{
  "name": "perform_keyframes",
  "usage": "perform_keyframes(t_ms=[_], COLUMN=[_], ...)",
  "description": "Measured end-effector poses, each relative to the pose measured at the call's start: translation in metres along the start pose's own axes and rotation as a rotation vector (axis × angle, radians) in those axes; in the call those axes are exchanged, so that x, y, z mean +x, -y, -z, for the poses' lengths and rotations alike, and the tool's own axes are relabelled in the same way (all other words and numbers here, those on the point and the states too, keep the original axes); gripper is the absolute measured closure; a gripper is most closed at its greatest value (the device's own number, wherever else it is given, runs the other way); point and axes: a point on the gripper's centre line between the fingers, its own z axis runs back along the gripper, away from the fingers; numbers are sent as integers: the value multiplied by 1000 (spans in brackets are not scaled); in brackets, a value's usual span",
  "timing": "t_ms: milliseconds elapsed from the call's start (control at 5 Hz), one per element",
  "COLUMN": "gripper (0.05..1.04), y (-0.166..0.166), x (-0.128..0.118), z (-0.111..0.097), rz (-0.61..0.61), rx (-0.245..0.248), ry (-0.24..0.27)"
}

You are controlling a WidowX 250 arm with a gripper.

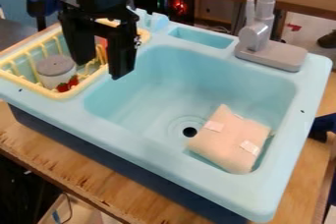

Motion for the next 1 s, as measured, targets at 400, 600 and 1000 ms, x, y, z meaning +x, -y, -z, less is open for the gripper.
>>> perform_keyframes(t_ms=[400,600,1000], gripper=[83,83,83], y=[-21,-27,-38], x=[-1,-3,-4], z=[16,21,26], rz=[-77,-89,-98], rx=[-7,-11,-58], ry=[-64,-87,-96])
